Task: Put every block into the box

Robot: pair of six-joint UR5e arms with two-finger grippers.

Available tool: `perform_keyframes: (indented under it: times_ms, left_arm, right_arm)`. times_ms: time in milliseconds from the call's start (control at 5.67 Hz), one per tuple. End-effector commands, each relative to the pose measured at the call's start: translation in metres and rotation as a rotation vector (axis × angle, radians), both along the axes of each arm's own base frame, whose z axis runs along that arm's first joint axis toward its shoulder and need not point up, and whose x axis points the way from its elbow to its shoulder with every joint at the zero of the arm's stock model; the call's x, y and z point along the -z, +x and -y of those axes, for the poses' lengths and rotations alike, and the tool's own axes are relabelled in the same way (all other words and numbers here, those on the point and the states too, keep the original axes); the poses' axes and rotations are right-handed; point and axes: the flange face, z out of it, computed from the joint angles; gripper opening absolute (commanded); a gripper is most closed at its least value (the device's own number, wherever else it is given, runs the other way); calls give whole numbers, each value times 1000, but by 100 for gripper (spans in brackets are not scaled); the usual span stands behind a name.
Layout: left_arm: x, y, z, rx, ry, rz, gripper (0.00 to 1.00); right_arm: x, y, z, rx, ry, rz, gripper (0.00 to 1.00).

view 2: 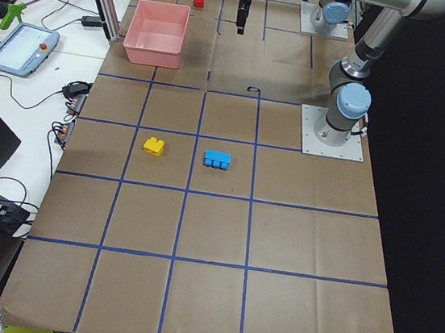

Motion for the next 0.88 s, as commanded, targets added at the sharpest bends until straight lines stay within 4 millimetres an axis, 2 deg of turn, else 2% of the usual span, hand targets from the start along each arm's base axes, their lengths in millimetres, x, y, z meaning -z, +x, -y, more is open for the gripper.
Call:
perform_keyframes:
  times_ms: [0, 353, 529, 706]
  left_arm:
    - [0, 0, 0, 4, 0, -2, 100]
    - [3, 0, 1, 4, 7, 0, 100]
    - [17, 2, 10, 5, 36, 2, 100]
    - [13, 7, 9, 26, 17, 9, 100]
  right_arm:
    - [1, 1, 2, -2, -9, 6, 100]
    - [0, 1, 2, 1, -7, 8, 100]
    - [1, 0, 2, 3, 3, 3, 100]
    - [2, 0, 1, 12, 6, 6, 100]
